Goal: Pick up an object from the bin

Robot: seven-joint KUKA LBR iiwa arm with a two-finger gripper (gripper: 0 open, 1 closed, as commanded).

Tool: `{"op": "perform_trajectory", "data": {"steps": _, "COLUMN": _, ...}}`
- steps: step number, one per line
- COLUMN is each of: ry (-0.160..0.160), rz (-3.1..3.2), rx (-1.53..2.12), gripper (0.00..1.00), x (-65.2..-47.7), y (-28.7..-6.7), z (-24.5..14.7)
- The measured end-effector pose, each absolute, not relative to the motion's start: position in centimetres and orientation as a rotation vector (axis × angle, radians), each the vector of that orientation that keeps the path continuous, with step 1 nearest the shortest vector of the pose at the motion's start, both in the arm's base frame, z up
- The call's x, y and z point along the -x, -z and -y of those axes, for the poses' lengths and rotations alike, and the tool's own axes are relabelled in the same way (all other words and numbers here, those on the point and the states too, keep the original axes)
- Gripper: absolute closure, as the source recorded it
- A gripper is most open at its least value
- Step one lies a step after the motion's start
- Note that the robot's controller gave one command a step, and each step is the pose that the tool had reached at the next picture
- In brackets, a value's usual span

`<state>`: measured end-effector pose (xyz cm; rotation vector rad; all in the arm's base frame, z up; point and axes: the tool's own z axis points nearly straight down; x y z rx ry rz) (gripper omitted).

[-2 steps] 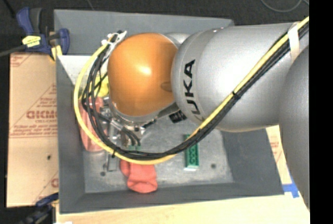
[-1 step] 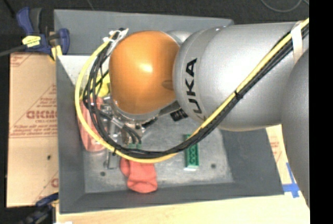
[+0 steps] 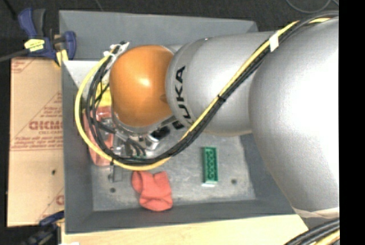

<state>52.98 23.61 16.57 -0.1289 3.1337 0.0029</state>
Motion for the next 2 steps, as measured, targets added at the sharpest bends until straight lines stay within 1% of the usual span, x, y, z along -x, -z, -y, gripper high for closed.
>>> {"op": "perform_trajectory", "data": {"steps": 1, "ry": -0.003, "rz": -3.134, "rx": -0.224, "gripper": 0.00, "x": -55.1, "y": -15.0, "z": -23.3}}
{"op": "perform_trajectory", "data": {"steps": 2, "ry": -0.005, "rz": -3.111, "rx": -0.385, "gripper": 0.00, "x": -56.9, "y": -13.9, "z": -23.5}}
